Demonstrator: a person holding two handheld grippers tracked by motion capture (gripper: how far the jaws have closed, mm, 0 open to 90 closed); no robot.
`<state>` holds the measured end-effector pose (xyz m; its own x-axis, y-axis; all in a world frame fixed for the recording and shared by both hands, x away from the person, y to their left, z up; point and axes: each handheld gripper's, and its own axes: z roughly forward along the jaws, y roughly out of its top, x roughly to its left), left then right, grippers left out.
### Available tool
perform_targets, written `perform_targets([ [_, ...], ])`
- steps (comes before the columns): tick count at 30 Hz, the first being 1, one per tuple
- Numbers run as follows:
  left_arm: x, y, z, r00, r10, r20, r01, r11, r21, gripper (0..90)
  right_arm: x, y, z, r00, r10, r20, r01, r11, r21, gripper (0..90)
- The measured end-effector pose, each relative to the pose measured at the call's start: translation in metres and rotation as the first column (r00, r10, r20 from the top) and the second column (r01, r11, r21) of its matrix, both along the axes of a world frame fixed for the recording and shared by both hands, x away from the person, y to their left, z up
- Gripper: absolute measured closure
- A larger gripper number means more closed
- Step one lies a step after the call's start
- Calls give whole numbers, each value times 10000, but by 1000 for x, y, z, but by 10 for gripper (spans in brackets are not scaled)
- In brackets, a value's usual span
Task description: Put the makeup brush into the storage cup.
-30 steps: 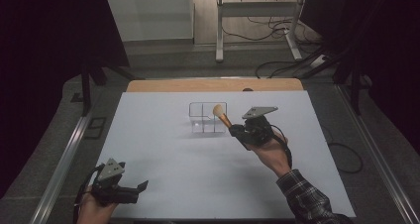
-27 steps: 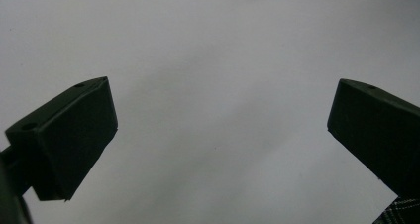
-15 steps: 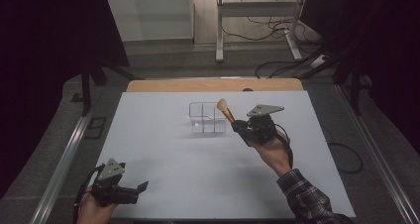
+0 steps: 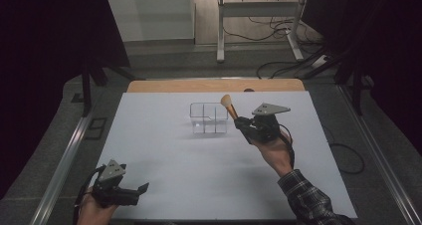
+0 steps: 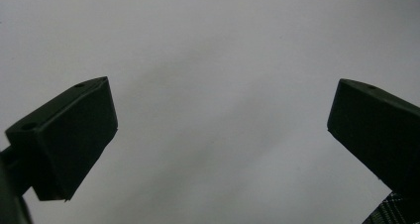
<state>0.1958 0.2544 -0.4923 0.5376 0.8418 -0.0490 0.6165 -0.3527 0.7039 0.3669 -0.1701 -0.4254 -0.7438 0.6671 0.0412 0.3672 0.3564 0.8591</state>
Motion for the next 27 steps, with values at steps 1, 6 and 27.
perform_targets([
  [1, 0, 0, 0, 10000, -6, -6, 6, 10000, 5, 0, 0, 0, 0, 10000, -15, 41, 15, 10000, 38, 743],
  [6, 0, 0, 0, 10000, -4, -23, 4, 10000, 0, 0, 1, 0, 0, 10000, -59, 72, 58, 9999, 152, 744],
  [27, 1, -1, -1, 10000, 40, -28, -40, 10000, 76, 0, 11, 3, 5, 9995, -184, 241, 171, 9984, 538, 744],
])
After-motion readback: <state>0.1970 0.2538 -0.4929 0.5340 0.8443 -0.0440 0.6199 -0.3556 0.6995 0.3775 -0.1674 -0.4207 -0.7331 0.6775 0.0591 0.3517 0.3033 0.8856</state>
